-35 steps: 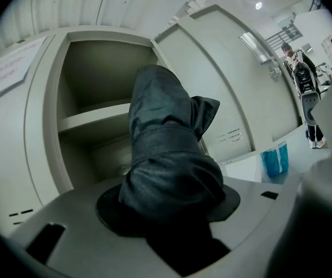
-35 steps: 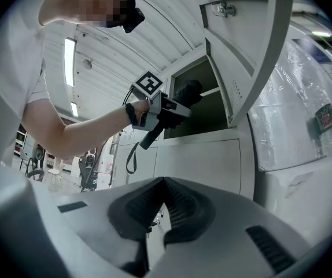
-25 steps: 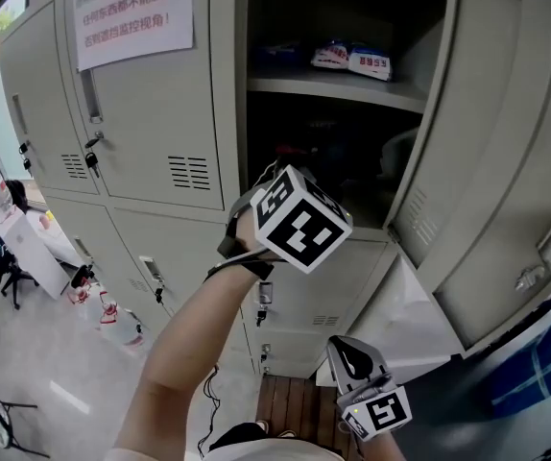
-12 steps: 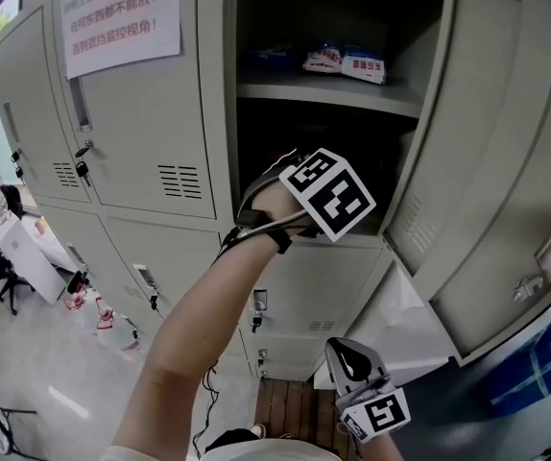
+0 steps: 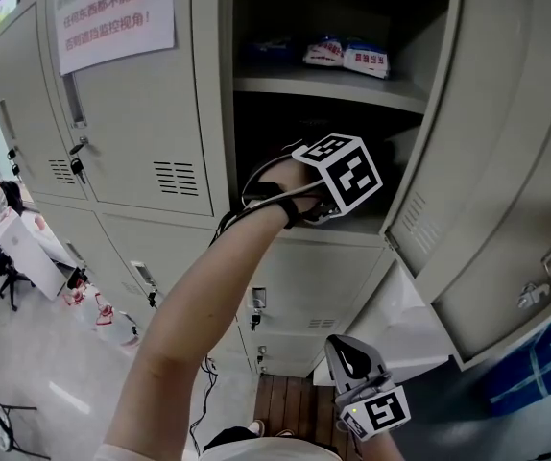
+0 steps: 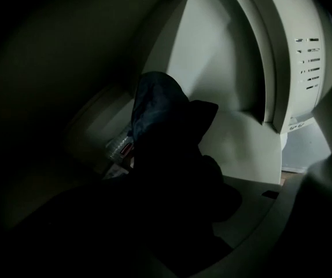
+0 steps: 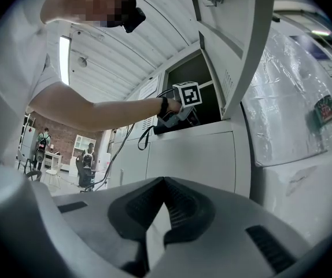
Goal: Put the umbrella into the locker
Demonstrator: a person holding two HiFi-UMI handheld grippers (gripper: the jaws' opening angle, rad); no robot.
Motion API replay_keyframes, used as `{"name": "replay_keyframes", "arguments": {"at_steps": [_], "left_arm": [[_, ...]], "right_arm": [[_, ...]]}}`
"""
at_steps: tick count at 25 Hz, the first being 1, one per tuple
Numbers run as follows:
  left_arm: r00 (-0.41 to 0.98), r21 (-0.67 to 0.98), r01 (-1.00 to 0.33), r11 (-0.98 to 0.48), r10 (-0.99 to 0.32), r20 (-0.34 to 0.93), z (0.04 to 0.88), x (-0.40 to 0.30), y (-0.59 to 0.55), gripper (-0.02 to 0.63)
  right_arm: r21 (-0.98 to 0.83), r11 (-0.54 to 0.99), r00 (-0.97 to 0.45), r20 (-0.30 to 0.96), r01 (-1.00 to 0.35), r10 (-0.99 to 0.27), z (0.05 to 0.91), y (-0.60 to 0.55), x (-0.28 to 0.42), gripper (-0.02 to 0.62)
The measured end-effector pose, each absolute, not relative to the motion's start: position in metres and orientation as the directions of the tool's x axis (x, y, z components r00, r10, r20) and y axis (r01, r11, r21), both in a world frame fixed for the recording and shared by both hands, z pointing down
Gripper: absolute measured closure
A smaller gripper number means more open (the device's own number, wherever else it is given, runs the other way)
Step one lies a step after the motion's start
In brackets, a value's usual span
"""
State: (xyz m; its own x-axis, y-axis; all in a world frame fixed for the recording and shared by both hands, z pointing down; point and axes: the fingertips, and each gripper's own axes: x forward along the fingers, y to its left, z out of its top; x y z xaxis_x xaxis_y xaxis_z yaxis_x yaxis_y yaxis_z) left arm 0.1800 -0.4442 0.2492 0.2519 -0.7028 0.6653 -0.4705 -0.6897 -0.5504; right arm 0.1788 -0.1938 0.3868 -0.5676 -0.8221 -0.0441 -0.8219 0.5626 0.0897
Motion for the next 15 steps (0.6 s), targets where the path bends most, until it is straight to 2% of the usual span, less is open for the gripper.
{"name": "replay_keyframes", "arguments": {"at_steps": [6,15], "left_arm": [[0.251,-0.496,-0.474,-0.727,-0.652,0.716,0.25,0.183,-0.449,0.347],[0.254,-0.565,-0.404,-0.72,-0.681,0.687,0.248,0.19,-0.442,0.337]], "right_arm": [[0.094,0.563,-0.569,-0.044,-0.821,-0.821,0.388,-0.191,0.18,0.58],[0.085,0.537,-0.541,-0.037,-0.839,-0.84,0.389,-0.186,0.192,0.58]]}}
